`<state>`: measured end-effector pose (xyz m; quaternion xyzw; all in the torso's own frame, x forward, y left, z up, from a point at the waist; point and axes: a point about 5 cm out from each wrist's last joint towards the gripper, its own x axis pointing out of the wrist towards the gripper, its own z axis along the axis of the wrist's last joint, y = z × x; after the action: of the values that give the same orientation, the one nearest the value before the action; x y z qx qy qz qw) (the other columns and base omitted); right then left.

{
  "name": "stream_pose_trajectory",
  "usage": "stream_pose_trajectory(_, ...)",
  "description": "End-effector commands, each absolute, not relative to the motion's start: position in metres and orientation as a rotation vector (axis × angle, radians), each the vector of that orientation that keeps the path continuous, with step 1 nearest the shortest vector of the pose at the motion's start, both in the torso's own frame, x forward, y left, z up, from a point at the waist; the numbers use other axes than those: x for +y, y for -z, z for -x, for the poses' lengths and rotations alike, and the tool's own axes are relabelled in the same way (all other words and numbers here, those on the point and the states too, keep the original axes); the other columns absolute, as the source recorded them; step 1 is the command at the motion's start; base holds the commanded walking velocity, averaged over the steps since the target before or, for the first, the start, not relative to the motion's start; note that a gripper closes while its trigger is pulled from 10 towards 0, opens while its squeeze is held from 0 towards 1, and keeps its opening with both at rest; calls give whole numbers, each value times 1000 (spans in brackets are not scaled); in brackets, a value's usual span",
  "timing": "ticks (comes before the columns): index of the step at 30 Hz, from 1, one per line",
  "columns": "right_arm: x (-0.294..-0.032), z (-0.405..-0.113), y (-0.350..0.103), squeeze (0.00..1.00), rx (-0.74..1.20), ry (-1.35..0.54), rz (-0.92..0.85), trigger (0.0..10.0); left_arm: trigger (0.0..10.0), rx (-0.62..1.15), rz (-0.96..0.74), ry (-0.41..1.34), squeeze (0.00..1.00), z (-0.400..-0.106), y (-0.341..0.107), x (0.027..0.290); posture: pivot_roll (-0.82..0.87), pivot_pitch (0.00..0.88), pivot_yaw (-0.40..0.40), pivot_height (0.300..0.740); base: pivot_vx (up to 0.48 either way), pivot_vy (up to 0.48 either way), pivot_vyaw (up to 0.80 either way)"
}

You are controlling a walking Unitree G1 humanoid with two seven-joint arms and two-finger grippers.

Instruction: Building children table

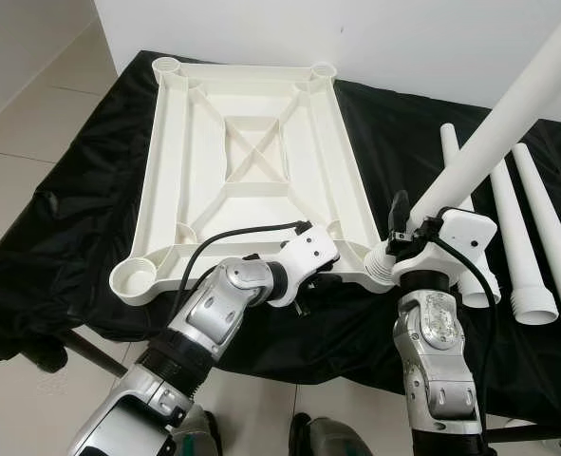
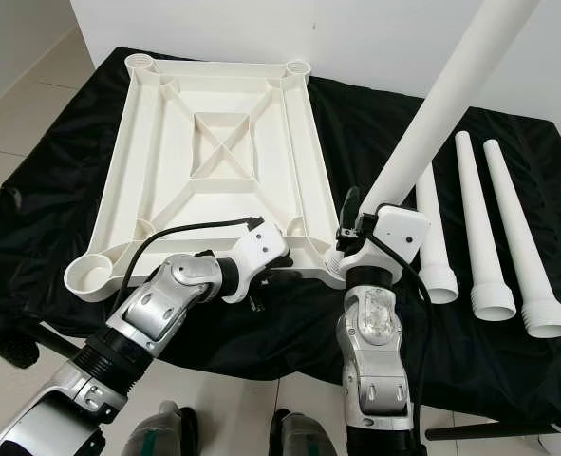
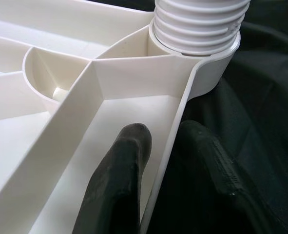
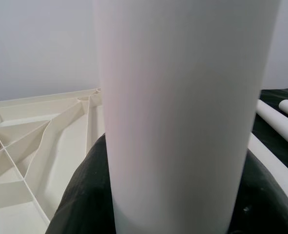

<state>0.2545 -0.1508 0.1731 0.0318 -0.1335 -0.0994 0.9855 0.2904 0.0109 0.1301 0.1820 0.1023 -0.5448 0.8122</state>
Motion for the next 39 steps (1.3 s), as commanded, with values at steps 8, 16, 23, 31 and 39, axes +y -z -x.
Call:
stream_pose_trajectory(8,-153,-255,-145,1000,-109,172,-89,10000,10000,146,-412,1143,0,-297,-148,7,-54,84,-23,740,0,0,0)
stream_pose_trajectory(16,-153,-258,-151,1000,-146,126,-64,2314,10000,143,-405,1140,0,-297,-148,6,-55,80,-30,740,0,0,0)
stream_pose_trajectory(23,-155,-261,-154,0,-151,78,-80,0,10000,138,-401,1138,0,-297,-149,4,-56,74,-36,740,0,0,0)
stream_pose_trajectory(31,-160,-264,-155,0,-158,87,-65,0,10000,134,-396,1132,0,-297,-149,4,-56,67,-41,740,0,0,0)
stream_pose_trajectory(39,-169,-268,-161,0,-178,38,-57,2118,10000,131,-394,1126,0,-297,-149,4,-58,61,-44,740,0,0,0)
